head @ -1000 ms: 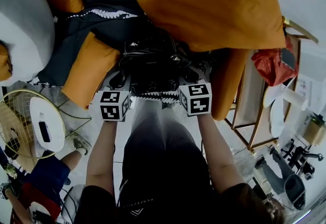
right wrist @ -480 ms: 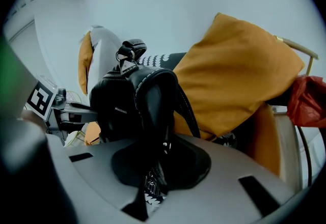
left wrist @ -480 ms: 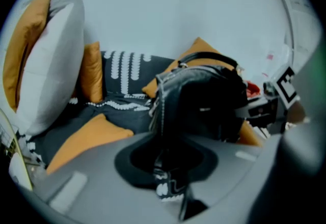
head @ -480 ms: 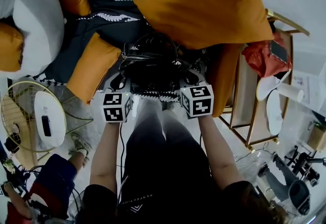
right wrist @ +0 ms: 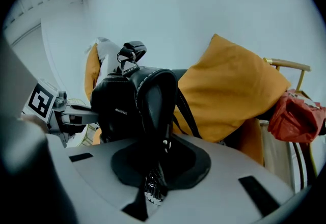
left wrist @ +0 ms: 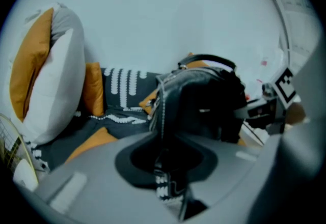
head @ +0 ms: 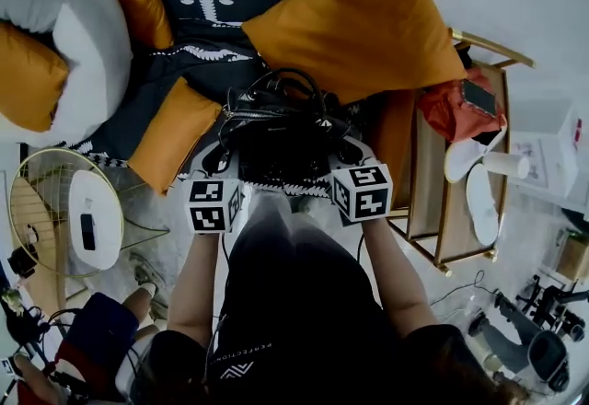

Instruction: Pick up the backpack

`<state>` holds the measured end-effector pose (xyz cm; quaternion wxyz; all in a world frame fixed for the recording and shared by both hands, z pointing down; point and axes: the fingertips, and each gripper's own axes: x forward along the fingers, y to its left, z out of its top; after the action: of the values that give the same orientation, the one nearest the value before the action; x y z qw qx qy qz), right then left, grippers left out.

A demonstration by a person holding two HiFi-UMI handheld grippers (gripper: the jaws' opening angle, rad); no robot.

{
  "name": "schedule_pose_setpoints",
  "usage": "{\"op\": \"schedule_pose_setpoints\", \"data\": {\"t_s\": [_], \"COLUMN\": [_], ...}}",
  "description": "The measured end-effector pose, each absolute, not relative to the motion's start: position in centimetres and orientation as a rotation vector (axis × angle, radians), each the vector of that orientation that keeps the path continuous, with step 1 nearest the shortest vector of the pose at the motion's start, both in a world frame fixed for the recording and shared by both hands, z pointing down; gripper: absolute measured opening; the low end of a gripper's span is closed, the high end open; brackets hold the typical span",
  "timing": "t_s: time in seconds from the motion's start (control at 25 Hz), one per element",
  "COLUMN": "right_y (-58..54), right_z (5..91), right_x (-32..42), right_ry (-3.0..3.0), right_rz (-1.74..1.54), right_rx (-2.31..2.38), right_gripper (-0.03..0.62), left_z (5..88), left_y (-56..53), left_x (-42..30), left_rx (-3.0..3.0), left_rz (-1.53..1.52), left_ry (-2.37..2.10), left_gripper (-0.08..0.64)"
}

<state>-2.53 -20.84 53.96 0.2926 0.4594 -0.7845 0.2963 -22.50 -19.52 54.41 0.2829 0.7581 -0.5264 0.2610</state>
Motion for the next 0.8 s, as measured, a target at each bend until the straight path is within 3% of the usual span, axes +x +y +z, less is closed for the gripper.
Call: {"op": "schedule_pose_setpoints", "data": {"t_s": [0.8], "right_y": [-19.2], "right_z": [46.4], "right_x": [-1.0], "right_ry": [-2.145], "right_rz": [0.786], "right_rx": [1.315], "right_gripper": [0.038], "left_z": [46.2], "left_y": [-18.7], "left_x": [-20.9], "left_rx": [2.181], "left_rz": [0.696], "left_ry": [-1.399], "left_gripper": [0.069]}}
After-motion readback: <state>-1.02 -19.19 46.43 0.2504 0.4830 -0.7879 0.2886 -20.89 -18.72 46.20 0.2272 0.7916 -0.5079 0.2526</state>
